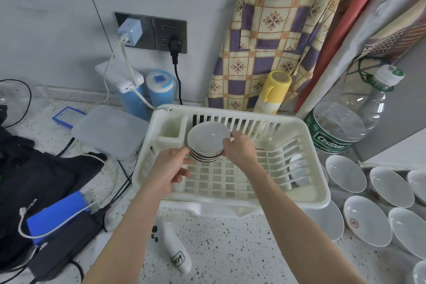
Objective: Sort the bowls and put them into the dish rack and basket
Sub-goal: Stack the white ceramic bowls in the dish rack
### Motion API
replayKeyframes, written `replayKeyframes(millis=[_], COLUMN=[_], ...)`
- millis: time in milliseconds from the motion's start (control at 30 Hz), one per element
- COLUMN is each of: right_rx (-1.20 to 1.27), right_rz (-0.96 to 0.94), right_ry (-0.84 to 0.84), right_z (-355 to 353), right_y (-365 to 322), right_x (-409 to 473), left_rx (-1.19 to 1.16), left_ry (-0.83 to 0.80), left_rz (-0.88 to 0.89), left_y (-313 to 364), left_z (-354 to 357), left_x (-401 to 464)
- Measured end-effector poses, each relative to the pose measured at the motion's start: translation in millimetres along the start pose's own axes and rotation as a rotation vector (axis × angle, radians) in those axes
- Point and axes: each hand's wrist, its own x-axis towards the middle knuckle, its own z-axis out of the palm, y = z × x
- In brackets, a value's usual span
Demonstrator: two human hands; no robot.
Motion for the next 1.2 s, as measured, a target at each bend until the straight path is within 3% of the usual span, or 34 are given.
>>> replayKeyframes(millis=[267,433,633,800,1067,1200], right_rx=[0.071,0.174,0.646,0.811,0.832,0.795], right_rz=[-0.003,0.094,0.411,0.386,0.392,0.345], right_ry=[0.002,-0.011,-0.244,-0.3,-0.308,-0.238], right_z=[3,6,10,16,14,-5], right_y=[9,18,20,30,28,22], right_x=[-1,-8,-18,-22,-25,-42], left_rx=[-0.015,-0.042,-0.073,-0.135,-0.163,-0.062], left_ry=[-0.066,-0.078,-0.134,-0.169,-0.152,0.002], left_rz=[0.005,0.004,-0.025,-0.017,-0.01,0.159], left_y=[3,4,7,3,3,4], left_z=[4,5,4,-1,-2,2], left_x=[-3,-8,-9,-8,-9,-21])
